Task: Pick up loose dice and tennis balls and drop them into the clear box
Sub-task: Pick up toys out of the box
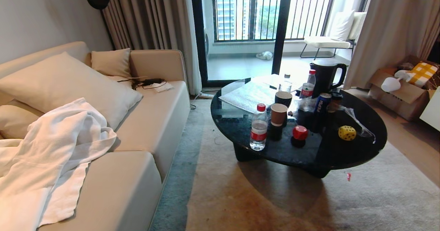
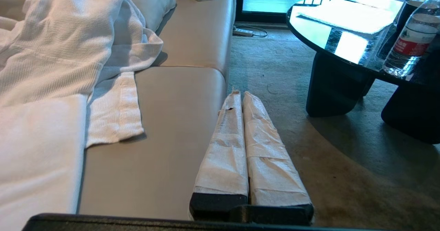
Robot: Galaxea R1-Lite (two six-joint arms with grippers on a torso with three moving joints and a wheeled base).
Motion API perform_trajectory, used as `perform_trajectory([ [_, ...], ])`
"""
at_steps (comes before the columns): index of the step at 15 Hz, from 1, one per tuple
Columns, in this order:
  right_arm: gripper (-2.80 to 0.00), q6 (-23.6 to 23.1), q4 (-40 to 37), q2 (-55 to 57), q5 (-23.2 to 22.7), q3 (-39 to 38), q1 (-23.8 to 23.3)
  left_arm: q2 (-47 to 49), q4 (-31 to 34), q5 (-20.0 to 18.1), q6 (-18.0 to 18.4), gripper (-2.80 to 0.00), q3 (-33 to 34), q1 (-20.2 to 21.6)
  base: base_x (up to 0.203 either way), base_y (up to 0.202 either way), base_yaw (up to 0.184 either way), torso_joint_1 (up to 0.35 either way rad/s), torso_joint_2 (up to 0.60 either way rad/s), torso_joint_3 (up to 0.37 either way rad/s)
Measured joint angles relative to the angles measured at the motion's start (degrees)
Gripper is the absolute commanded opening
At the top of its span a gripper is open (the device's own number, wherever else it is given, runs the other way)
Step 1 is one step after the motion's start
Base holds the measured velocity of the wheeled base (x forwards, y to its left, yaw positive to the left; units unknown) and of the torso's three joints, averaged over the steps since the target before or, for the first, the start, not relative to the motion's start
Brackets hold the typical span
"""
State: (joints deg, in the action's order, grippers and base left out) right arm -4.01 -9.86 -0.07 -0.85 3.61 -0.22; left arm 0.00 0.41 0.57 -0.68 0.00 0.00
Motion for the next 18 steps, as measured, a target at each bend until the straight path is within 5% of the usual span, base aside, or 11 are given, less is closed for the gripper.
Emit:
perform_trajectory([
  [7, -2.80, 0.0, 0.1, 0.0, 0.0, 0.0, 0.0, 0.0, 0.0, 0.0, 0.0, -2.80, 0.0, 0.0, 0.012, 0.002, -0.021, 0.001, 0.00, -0.001],
  [18, -2.80, 0.0, 0.1, 0.0, 0.0, 0.0, 0.0, 0.0, 0.0, 0.0, 0.0, -2.80, 0.0, 0.0, 0.000, 0.011, -0.162, 0.003, 0.00, 0.002],
])
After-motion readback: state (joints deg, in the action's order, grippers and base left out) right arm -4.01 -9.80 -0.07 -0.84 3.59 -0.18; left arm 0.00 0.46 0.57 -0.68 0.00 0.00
